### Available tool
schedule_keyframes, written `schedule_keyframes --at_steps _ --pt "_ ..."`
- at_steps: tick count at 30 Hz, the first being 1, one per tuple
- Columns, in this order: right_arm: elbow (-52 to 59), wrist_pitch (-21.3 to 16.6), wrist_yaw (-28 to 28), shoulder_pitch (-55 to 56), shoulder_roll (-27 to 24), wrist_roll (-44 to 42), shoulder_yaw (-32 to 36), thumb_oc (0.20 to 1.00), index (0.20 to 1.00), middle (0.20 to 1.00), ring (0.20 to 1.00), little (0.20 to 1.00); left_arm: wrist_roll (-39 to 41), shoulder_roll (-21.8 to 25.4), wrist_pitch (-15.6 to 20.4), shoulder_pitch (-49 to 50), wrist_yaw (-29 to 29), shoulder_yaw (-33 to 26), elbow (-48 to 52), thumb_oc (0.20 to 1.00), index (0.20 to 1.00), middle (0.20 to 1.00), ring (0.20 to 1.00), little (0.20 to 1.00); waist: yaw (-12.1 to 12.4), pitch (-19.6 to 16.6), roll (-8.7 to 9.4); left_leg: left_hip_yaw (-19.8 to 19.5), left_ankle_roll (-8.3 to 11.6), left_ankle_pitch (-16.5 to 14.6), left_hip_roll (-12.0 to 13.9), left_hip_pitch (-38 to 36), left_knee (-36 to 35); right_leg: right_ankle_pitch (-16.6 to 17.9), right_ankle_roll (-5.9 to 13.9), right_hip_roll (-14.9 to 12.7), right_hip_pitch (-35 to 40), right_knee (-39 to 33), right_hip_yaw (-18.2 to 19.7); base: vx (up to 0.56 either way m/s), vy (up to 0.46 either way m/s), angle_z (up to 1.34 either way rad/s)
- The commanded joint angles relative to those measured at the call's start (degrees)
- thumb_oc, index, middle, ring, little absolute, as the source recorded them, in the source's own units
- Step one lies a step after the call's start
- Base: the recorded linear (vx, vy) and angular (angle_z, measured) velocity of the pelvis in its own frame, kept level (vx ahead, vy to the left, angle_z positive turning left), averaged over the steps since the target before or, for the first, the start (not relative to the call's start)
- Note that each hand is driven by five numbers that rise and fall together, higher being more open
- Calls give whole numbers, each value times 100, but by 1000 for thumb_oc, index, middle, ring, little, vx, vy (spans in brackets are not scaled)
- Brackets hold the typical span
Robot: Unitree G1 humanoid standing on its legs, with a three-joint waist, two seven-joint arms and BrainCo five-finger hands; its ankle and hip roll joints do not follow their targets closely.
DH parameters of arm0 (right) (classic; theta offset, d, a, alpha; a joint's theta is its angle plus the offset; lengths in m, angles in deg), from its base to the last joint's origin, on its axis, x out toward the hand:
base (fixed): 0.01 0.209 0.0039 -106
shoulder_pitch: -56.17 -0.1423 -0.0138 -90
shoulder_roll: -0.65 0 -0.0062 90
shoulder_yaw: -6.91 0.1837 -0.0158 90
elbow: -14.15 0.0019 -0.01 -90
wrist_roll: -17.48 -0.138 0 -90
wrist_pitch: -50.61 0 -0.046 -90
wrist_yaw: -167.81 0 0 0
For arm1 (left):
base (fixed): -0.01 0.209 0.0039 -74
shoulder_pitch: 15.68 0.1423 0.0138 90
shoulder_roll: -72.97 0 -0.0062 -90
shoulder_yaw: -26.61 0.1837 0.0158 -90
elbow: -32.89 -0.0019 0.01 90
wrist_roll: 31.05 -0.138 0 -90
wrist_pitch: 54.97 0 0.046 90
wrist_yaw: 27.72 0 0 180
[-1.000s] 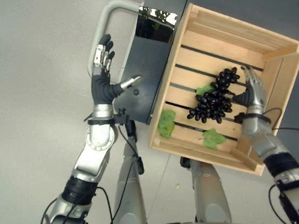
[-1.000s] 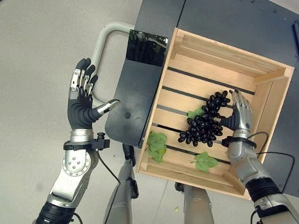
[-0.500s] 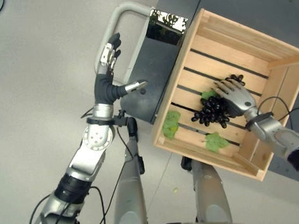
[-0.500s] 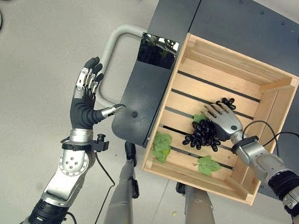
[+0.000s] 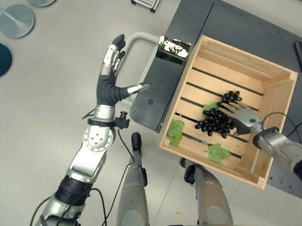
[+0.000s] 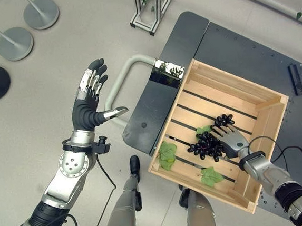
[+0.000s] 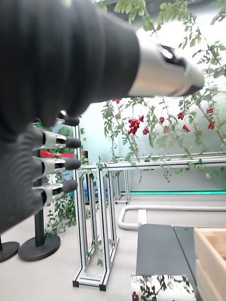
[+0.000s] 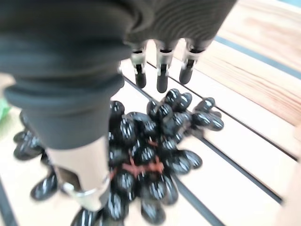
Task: Pick up the fruits from the basket on one side to the basket on the other side
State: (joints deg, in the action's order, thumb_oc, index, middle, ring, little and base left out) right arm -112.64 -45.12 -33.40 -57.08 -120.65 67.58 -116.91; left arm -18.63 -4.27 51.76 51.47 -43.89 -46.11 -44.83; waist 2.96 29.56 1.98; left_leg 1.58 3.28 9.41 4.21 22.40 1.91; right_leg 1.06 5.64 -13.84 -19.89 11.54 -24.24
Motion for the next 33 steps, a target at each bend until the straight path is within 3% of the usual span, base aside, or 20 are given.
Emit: schedule_keyframes --at_steps 1,14,33 --pt "-128 107 225 -426 165 186 -476 1000 1000 1000 1000 1000 107 19 355 -141 71 -8 368 1000 1000 1000 1000 1000 116 24 282 7 190 -723 55 -112 441 240 587 -224 273 -514 -17 -54 -5 -4" --pt "-1782 574 337 -1459 1331 468 -972 1000 1000 1000 1000 1000 66 -418 279 -171 71 181 378 1000 1000 1000 1000 1000 255 24 48 -73 173 -635 100 423 528 173 523 -239 -339 -251 -74 -27 5 0" --pt "-2793 1106 424 -1779 1599 527 -909 1000 1000 1000 1000 1000 46 -561 157 -260 17 198 362 1000 1000 1000 1000 1000 369 24 -258 -204 173 -610 -9 1085 730 86 488 -371 -913 104 -167 3 7 3"
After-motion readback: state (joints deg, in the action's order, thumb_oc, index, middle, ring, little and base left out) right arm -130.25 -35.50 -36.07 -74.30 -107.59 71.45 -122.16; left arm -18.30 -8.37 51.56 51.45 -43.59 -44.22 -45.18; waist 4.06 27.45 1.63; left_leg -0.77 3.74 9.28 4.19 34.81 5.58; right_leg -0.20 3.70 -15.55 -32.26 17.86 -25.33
